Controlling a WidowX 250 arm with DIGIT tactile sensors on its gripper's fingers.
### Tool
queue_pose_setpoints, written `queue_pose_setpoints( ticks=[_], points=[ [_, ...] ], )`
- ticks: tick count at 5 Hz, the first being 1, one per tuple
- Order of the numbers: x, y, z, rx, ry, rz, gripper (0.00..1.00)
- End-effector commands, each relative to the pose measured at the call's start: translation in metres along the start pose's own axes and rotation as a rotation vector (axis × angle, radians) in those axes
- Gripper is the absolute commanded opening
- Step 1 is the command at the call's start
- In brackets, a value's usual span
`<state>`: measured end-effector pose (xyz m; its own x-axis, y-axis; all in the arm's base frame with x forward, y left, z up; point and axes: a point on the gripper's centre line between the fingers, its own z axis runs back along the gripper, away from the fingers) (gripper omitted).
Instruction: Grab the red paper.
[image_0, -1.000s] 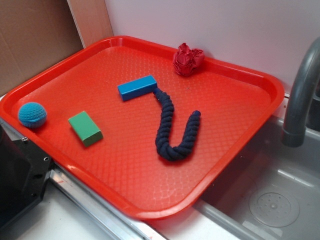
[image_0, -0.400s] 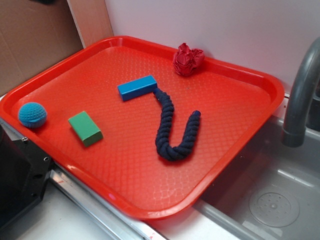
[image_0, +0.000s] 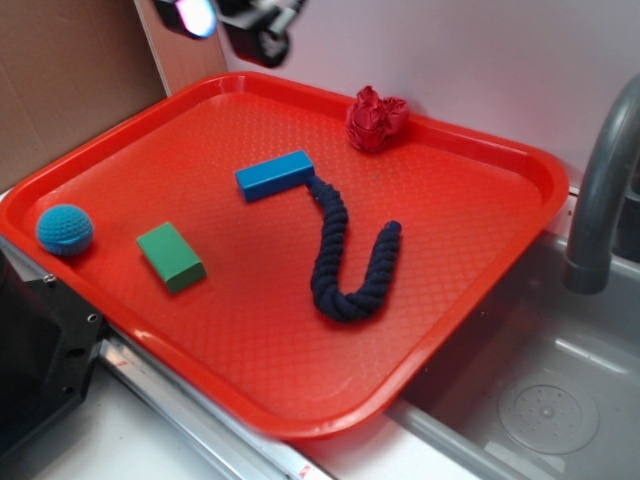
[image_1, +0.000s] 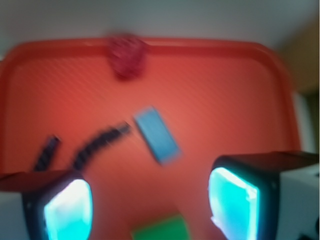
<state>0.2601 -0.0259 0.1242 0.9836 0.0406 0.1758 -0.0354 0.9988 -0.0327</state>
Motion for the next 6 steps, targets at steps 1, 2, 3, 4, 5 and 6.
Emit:
queue_pose_setpoints(
  ticks=[1,2,3,4,5,6],
  points=[
    [0.057,-0.012,-0.059,-0.035,-0.025,-0.016,1.00],
    [0.071,-0.022,-0.080,-0.027,-0.040,-0.043,1.00],
    [0.086,-0.014,-0.088,0.031,-0.080,-0.056,1.00],
    [0.094,-0.008,-0.091,0.016,-0.101,-0.050,0.88],
    [0.092,-0.007,-0.090,0.010,-0.119,-0.054,0.00],
    [0.082,-0.001,-0.073,0.029,-0.137,-0.035,0.00]
  ],
)
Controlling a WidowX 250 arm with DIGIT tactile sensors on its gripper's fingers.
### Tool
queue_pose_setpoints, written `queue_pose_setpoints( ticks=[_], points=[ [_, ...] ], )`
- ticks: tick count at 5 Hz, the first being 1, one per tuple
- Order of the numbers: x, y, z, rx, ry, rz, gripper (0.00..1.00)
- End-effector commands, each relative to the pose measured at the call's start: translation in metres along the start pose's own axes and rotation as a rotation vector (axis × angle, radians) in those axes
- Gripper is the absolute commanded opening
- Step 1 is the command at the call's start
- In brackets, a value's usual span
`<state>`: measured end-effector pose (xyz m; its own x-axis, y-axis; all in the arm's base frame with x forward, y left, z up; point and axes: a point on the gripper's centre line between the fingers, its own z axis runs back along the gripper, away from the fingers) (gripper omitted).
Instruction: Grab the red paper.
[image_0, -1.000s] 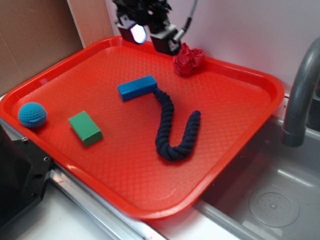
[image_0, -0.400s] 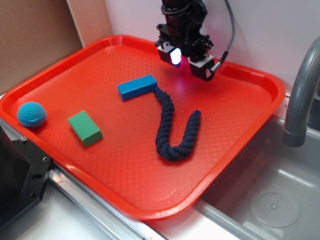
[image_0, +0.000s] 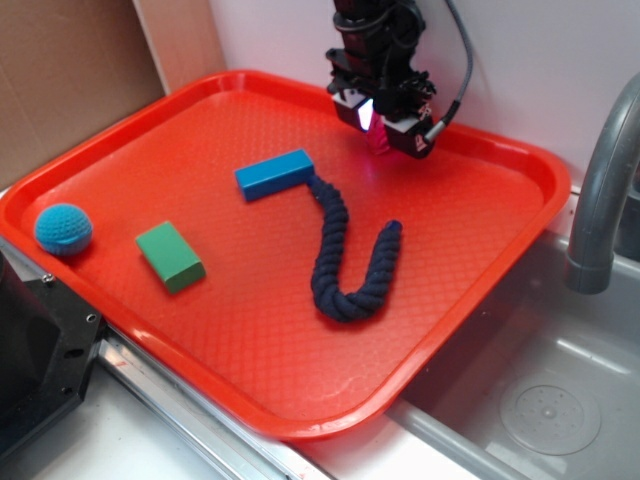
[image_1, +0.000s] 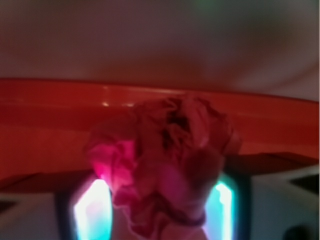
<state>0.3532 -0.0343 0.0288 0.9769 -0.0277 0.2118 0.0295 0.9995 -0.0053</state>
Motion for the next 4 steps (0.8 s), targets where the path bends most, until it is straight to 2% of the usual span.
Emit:
queue_pose_setpoints(
  ticks=[1,2,3,4],
  points=[
    [-0.022,0.018,0.084,0.098,-0.078,0.107,0.00],
    [-0.058,0.037,0.141,0.157,-0.017,0.209,0.00],
    [-0.092,0.046,0.203,0.190,0.056,0.264,0.00],
    [-0.113,0.043,0.241,0.251,0.175,0.392,0.00]
  ],
)
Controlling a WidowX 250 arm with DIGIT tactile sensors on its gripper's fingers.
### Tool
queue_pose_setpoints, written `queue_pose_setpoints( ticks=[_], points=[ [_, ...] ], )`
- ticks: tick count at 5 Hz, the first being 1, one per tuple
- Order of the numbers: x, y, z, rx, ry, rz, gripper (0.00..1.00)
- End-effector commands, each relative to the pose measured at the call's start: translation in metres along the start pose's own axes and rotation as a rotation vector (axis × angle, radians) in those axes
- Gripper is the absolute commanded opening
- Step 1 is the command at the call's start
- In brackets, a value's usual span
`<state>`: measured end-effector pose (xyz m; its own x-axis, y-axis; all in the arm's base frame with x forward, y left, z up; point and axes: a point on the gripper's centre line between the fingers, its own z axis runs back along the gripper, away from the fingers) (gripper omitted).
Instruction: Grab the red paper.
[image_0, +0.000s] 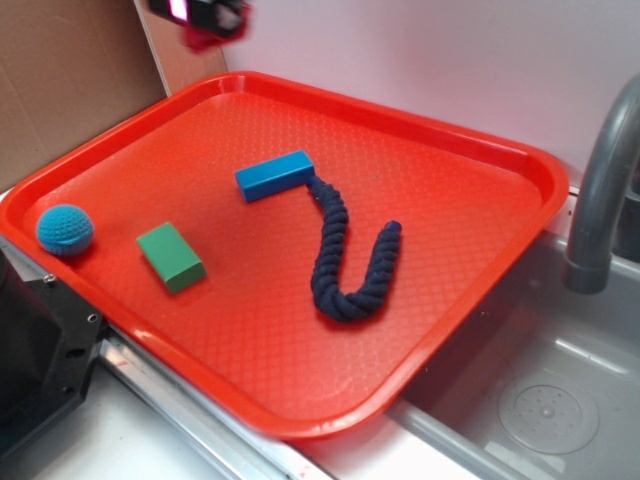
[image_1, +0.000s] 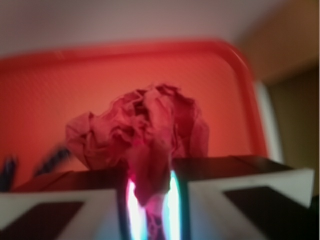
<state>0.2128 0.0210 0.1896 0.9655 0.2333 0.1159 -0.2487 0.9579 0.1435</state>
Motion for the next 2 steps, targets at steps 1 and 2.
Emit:
queue_pose_setpoints(
  ticks=[1,2],
  points=[
    [-0.023,0.004,0.058,-0.007,0.063,0.082,0.00],
    [-0.018,0.004,0.046,0.013,0.076,0.089,0.00]
  ],
)
